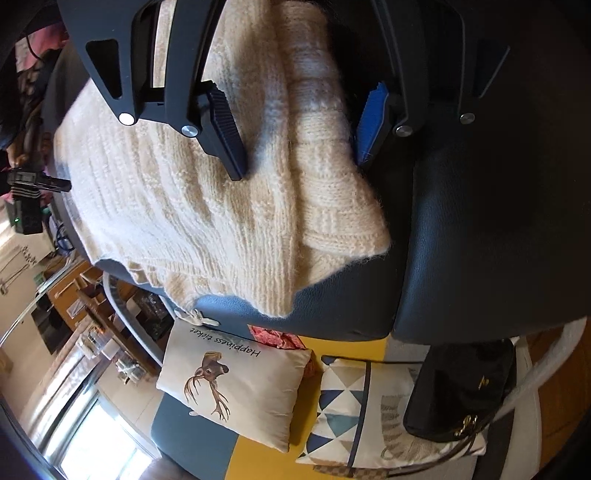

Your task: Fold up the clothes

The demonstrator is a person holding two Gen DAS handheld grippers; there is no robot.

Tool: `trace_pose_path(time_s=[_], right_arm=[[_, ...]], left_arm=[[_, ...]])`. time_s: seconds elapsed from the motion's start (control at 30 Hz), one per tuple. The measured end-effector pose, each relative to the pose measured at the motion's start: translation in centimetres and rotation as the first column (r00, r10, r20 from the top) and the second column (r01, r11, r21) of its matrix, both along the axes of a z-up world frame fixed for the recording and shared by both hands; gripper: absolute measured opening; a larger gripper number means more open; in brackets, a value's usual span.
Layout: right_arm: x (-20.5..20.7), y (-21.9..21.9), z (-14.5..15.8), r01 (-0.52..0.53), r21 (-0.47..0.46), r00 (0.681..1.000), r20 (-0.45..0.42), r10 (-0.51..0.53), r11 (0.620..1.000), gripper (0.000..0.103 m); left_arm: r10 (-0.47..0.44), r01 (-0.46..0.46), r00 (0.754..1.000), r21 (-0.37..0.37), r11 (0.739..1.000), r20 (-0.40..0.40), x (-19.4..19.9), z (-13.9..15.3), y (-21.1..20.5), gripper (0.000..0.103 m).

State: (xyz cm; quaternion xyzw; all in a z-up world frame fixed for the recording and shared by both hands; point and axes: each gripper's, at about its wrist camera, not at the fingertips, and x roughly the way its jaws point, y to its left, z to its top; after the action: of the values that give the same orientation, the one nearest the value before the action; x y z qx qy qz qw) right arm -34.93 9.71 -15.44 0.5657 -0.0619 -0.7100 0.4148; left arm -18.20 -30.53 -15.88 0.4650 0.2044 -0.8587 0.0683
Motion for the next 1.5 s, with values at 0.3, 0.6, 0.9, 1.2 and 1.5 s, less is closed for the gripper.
trace_pose_path(time_s=[0.3,0.6,0.9,1.2,1.5], right_arm=[[-0.7,0.3,0.0,0.04,0.07,0.997,0.065,-0.044,0.997,0.051],[0.5,-1.7,1.3,0.046,0.189,0.994,-0.109,-0.025,0.981,0.017],[0.3,-8.0,2.7,-0.049,0.212,0.975,-0.202,0.093,0.976,0.015],[1.4,-19.8,3.3,-0.268,0.246,0.909,-0.257,0.33,0.931,0.015],[5.0,-28.3,4.8,-0.405,0.333,0.812,-0.297,0.503,0.851,0.015]], left_arm=[[0.001,0.0,1.0,-0.039,0.999,0.015,-0.2,0.6,0.5,0.028],[0.043,-0.059,0.992,-0.135,0.989,-0.118,2.3,3.0,2.5,0.014],[0.198,-0.251,0.932,-0.146,0.957,-0.304,10.7,7.8,3.2,0.013],[0.367,-0.431,0.874,-0.159,0.888,-0.32,21.9,9.3,2.8,0.014],[0.456,-0.514,0.827,-0.114,0.85,-0.329,27.6,10.0,2.9,0.014]])
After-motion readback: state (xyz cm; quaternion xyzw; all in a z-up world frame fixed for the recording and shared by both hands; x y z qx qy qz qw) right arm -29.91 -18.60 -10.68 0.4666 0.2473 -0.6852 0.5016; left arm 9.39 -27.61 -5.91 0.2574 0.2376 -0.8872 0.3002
